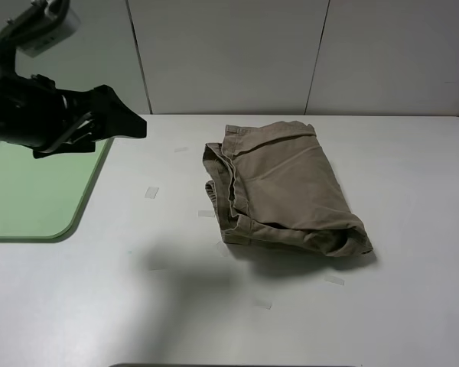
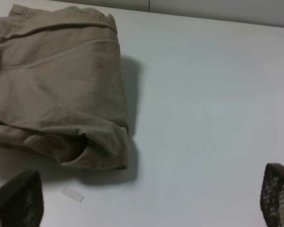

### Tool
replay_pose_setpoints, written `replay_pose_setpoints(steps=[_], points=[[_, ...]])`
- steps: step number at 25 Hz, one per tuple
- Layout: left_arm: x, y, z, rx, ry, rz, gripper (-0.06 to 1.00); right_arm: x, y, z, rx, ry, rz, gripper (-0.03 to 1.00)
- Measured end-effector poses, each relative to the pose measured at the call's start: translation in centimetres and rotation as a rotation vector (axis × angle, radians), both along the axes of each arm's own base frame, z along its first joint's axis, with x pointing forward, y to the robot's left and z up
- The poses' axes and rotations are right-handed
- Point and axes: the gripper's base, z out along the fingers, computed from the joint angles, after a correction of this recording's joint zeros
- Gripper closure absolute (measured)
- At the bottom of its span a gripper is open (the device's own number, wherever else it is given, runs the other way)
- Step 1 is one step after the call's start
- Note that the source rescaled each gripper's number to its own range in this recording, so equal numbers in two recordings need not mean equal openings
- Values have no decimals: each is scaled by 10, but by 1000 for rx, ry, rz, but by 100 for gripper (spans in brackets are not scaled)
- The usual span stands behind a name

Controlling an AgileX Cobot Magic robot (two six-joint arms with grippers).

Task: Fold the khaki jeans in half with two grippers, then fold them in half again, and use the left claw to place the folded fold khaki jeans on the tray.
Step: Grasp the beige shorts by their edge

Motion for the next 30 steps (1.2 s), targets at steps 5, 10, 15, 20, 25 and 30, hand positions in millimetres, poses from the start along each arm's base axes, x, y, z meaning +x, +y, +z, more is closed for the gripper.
replay_pose_setpoints(steps=[5,10,15,20,25,30], points=[[14,-5,-26,7,83,7,-2,0,0,0,0,0,0,-3],[26,-10,-29,-13,122,6,-2,0,0,0,0,0,0,-3],[31,-9,-29,-36,124,67,-1,0,0,0,0,0,0,-3],[34,-6,-28,-16,89,99,1,0,0,0,0,0,0,-3],[30,-10,-29,-34,129,60,1,0,0,0,0,0,0,-3],[21,-15,-31,-65,206,-24,1,0,0,0,0,0,0,-3]])
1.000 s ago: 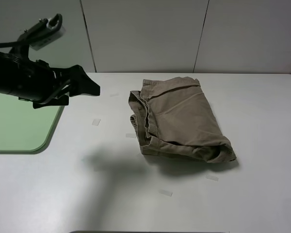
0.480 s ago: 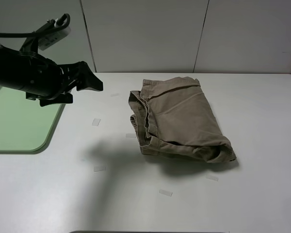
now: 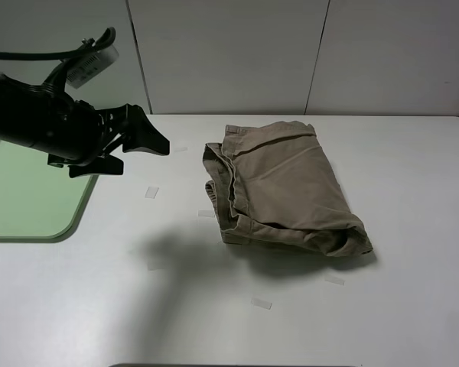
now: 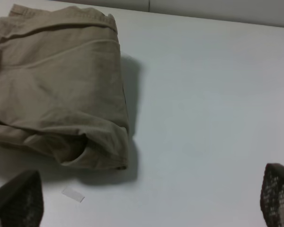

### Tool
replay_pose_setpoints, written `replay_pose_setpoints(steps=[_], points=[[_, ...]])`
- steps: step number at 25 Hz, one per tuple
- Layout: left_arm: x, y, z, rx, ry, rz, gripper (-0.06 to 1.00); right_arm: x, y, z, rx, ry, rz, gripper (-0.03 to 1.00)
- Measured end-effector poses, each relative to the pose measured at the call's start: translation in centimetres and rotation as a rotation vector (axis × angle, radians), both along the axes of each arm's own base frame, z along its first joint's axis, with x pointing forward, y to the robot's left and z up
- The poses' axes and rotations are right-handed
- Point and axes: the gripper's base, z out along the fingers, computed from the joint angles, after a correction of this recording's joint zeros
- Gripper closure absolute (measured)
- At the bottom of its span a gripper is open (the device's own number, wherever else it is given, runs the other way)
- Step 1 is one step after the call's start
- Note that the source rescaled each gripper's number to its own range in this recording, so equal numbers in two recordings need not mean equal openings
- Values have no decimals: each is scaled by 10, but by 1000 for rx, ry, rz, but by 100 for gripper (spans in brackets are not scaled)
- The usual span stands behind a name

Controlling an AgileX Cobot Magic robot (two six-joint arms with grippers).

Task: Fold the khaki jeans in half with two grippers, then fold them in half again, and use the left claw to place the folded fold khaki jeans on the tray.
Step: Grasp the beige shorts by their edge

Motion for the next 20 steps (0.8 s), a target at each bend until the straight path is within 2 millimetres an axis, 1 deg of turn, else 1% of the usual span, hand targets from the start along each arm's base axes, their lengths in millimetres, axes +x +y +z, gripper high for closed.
replay_pose_setpoints(steps=[5,10,12,18,20], points=[[-4,-5,2,-54,37,-34,1,0,0,0,0,0,0,-3],[0,-14,6,-180,-8,-63,1,0,0,0,0,0,0,-3],[5,-18,-1,-214,0,-66,1,0,0,0,0,0,0,-3],[21,-25,-44,-255,70,-51,1,0,0,0,1,0,0,-3],[26,-27,-55,-260,72,-45,1,0,0,0,1,0,0,-3]])
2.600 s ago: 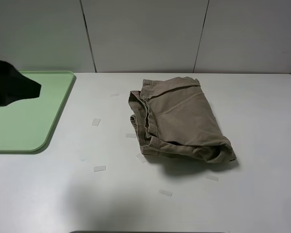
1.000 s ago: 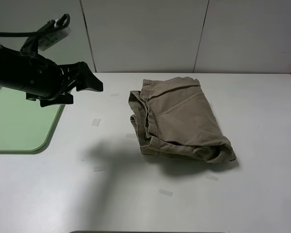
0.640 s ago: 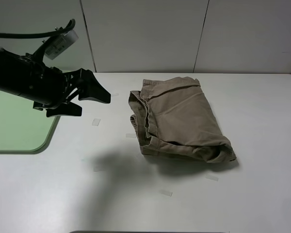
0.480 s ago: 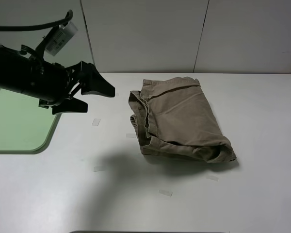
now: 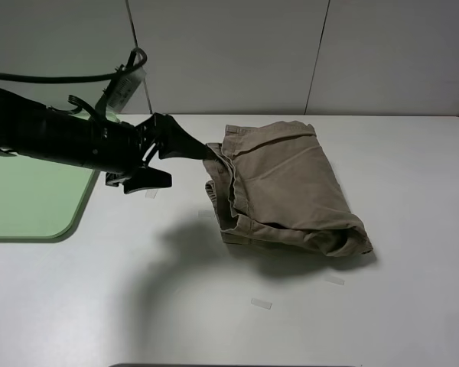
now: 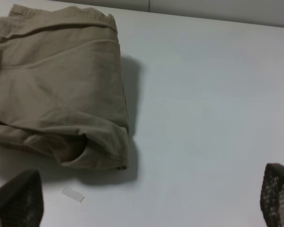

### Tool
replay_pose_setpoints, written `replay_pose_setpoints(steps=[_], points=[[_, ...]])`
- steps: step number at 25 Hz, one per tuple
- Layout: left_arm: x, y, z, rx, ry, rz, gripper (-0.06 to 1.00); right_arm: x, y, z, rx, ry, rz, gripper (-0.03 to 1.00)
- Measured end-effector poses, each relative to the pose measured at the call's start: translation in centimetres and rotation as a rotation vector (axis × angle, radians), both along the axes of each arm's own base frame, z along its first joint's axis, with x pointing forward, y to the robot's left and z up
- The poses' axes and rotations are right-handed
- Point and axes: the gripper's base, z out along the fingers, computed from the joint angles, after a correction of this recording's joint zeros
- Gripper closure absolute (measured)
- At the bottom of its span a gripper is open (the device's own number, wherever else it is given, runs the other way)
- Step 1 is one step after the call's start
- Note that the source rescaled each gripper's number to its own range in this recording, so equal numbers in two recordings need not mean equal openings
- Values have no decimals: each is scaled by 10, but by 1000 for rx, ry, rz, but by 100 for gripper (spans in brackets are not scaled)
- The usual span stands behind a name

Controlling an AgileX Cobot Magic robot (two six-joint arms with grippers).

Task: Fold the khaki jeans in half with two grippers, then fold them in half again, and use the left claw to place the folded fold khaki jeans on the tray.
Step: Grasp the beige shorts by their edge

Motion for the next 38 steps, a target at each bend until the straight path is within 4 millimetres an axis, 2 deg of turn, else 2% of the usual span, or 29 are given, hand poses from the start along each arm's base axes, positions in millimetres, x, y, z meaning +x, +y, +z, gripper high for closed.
replay_pose_setpoints(steps=[2,9,20,27,32,38], points=[[3,-1,-10,-4,-5,-9,1,0,0,0,0,0,0,-3],[20,-15,-26,-95,-2,-98,1,0,0,0,0,0,0,-3],[46,-30,-55,-157,42,-142,2,0,0,0,4,0,2,-3],[54,-50,-60,-188,29,-199,3,0,0,0,4,0,2,-3],[53,-63,-56,-193,16,-230,3,0,0,0,4,0,2,-3],[52,-71,-64,-167,27,-238,3,0,0,0,4,0,2,-3]])
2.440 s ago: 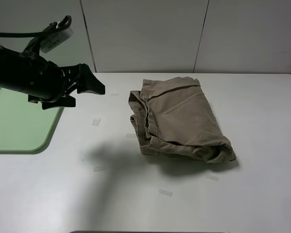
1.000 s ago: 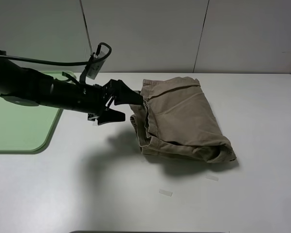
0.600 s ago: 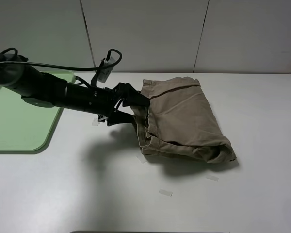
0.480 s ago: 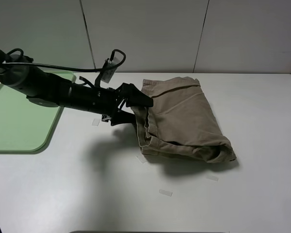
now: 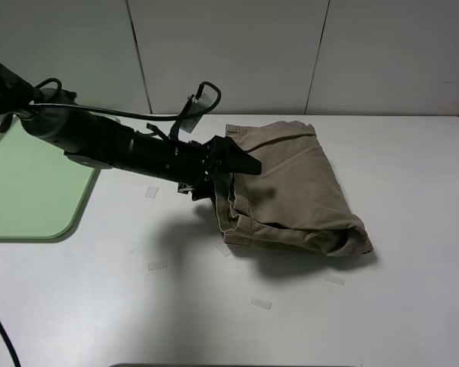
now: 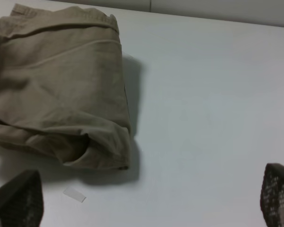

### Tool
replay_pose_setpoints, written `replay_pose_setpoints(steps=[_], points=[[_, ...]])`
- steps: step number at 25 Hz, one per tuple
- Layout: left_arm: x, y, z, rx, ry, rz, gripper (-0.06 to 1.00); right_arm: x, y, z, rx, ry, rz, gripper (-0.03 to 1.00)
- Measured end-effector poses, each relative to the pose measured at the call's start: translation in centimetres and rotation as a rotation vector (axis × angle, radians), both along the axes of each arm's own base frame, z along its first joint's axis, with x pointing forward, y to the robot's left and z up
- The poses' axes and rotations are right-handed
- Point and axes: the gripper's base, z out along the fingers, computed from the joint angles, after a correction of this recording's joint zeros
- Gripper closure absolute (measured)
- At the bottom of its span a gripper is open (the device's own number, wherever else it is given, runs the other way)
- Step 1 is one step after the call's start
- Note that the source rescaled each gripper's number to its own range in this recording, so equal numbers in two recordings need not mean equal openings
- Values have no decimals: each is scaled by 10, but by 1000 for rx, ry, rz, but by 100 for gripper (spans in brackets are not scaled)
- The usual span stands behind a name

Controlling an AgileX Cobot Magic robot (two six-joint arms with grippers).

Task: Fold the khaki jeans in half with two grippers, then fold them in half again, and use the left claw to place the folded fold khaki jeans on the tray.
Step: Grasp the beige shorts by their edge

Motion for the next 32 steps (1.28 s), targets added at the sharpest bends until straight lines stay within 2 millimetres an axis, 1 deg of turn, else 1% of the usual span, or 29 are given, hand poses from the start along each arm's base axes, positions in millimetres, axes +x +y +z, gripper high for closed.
replay_pose_setpoints(steps=[4,7,15,18,22,23,32], points=[[0,0,-4,9,13,7,6,0,0,0,0,0,0,-3],[2,0,-4,18,10,15,15,0,0,0,1,0,0,-3],[4,1,-8,48,10,34,51,0,0,0,1,0,1,-3],[4,2,-10,54,12,37,66,0,0,0,1,0,1,-3],[4,2,-11,60,14,40,89,0,0,0,1,0,1,-3],[4,2,-11,60,14,40,92,0,0,0,1,0,1,-3],[4,1,-10,51,13,35,94,0,0,0,3,0,2,-3]])
